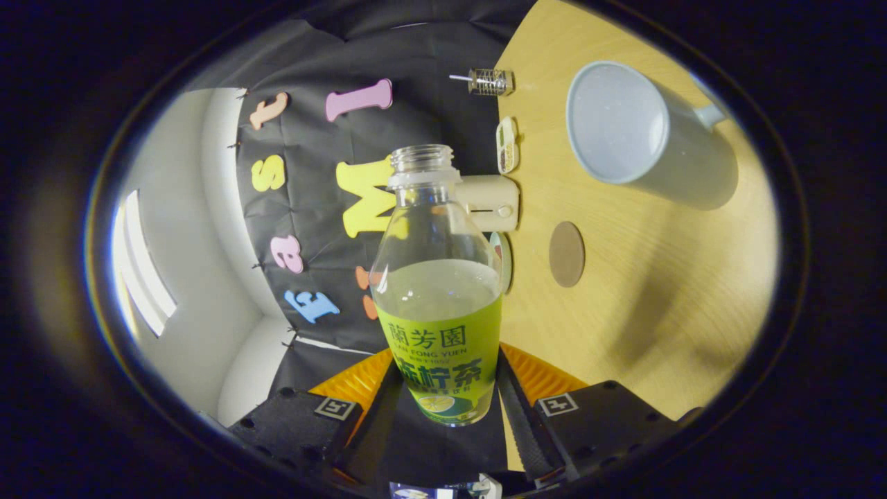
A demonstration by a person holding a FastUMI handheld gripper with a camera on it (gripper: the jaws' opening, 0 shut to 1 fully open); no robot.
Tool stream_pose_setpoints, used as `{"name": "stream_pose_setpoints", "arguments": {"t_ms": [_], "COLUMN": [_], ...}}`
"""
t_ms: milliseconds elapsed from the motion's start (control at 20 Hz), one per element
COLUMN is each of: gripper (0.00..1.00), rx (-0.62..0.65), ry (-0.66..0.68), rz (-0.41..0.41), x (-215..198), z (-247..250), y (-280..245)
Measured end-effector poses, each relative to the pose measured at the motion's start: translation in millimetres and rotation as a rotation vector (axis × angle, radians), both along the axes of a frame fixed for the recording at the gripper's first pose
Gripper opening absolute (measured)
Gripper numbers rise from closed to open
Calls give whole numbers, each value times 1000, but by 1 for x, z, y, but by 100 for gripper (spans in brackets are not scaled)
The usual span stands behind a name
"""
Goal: Take the bottle from table, then pour the juice into the cup, finally place the bottle on the coaster
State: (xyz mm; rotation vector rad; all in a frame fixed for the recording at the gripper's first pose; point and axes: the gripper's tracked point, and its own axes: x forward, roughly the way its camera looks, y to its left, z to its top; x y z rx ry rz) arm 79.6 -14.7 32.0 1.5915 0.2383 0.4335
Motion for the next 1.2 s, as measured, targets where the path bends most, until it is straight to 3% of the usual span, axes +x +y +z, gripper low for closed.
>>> {"name": "stream_pose_setpoints", "arguments": {"t_ms": [700,1200], "gripper": [80,80], "rx": [210,241], "ry": [19,15], "rz": [45,57], "x": [-2,-6], "z": [24,27], "y": [-4,-3]}}
